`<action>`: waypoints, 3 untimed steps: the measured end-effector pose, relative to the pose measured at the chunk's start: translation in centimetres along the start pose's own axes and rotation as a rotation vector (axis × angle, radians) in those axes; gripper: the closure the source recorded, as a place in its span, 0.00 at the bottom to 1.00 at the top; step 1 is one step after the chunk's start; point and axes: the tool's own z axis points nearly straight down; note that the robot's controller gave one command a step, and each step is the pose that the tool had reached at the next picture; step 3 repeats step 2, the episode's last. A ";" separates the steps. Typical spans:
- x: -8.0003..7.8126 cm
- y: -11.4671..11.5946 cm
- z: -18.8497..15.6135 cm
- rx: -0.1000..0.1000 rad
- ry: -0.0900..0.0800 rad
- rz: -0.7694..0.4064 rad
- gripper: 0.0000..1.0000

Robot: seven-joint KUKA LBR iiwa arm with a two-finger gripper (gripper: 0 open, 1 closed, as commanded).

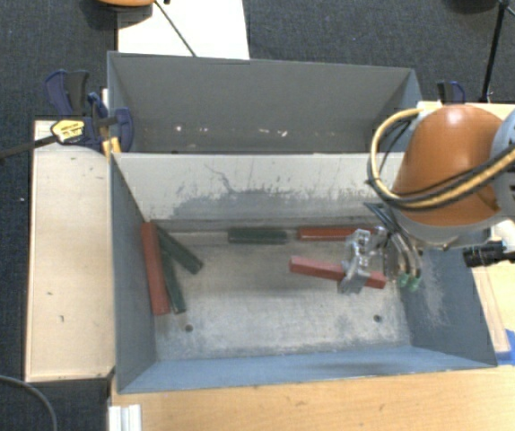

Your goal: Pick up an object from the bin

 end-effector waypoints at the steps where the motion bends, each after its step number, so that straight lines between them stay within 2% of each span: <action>1: 0.0 0.0 0.0 0.000 0.000 0.001 1.00; 2: 1.0 -1.4 -5.2 0.001 0.007 -0.005 1.00; 3: 1.0 -1.4 -5.2 0.001 0.007 -0.005 1.00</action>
Offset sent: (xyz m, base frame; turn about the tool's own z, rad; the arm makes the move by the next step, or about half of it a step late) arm -0.0214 -0.0192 0.0916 -0.0077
